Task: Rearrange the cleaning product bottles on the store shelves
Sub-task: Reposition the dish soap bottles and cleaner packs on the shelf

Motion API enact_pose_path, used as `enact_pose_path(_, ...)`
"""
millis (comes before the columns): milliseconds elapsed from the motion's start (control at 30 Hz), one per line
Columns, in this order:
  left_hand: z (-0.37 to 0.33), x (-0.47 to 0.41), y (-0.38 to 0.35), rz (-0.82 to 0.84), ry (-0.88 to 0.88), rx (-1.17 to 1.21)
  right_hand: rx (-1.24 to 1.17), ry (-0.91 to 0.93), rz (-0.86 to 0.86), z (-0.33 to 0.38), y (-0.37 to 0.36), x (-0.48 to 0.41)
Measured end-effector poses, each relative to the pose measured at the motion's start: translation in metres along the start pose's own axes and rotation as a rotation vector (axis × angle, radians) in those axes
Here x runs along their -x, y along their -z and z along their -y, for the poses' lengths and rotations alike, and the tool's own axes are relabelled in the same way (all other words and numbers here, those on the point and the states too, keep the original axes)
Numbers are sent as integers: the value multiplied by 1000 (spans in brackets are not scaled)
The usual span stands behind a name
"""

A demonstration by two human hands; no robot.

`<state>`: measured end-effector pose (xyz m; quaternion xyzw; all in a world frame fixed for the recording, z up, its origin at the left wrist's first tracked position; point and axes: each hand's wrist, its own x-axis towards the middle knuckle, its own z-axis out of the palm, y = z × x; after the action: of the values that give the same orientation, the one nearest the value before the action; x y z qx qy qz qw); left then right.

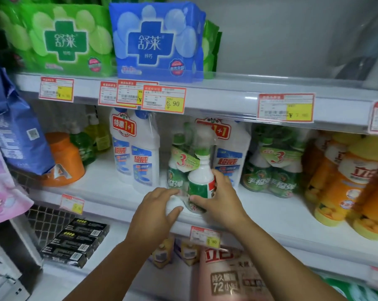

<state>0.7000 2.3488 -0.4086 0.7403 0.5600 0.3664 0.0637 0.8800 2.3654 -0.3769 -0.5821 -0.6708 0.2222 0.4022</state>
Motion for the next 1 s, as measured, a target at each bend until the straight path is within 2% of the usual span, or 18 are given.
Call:
enact_pose_path(200, -51, -7, -25, 33, -52, 99, -73, -118, 48, -34, 87, 42)
enact_pose_path(433, -111, -21, -80, 218, -19, 274, -131, -235, -87, -80, 162, 66)
enact_pose_path(567, -125, -28, -103, 264, 13, 353, -218, -289, -132, -108, 176, 62)
enact_pose_path(733, -129, -37, -117, 272, 36, 360, -269, -251, -104, -118, 176, 56)
enact_pose_path(900, -128, -41, -122, 262, 60, 403, -155, -190, -73, -113, 170, 53)
enact_pose_path(1000, -128, -42, -122, 240, 70, 424, -68, -185, -126, -109, 165, 53)
